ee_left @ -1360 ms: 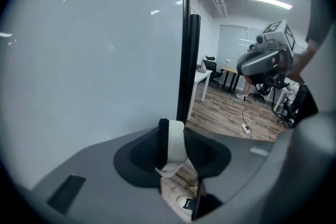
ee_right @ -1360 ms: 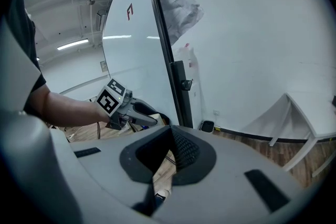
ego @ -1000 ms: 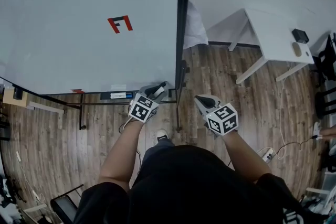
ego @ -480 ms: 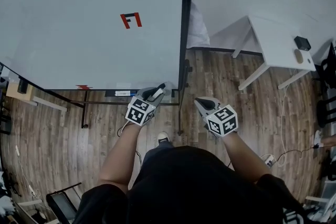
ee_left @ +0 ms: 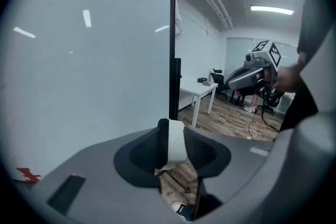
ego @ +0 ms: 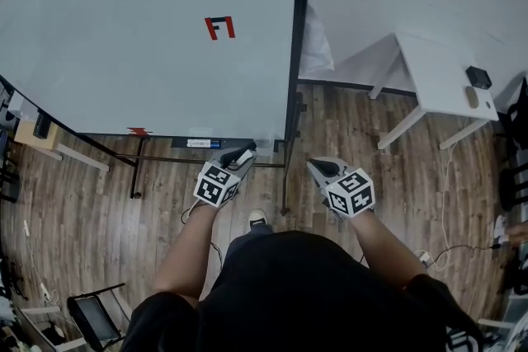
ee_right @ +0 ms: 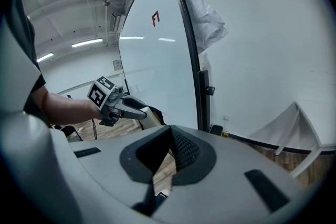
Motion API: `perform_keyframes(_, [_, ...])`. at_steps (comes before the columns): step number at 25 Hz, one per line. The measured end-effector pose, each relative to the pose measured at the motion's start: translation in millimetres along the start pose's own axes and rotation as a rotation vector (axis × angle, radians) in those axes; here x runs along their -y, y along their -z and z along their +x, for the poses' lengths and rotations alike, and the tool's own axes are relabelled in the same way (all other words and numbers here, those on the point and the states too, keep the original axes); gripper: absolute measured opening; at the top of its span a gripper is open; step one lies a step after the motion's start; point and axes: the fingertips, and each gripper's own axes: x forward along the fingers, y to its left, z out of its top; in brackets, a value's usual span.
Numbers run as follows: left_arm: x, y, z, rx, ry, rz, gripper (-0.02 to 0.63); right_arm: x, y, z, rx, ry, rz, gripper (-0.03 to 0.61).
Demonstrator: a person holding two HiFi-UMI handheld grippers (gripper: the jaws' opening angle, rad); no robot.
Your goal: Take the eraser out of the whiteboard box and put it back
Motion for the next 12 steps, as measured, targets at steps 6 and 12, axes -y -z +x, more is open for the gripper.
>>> perform_keyframes(6, [5.0,14.9,-13.7,-0.007,-0.015,-0.022,0.147,-8.3,4.0,-3.5,-0.007,-0.012,-0.004,-0.005])
perform_keyframes(12, [8.6,24.9,-21.0,-0.011,-0.027,-0.039,0.147,-14.4,8.1,-4.1,-0.012,-0.018,-0.008,-0.005])
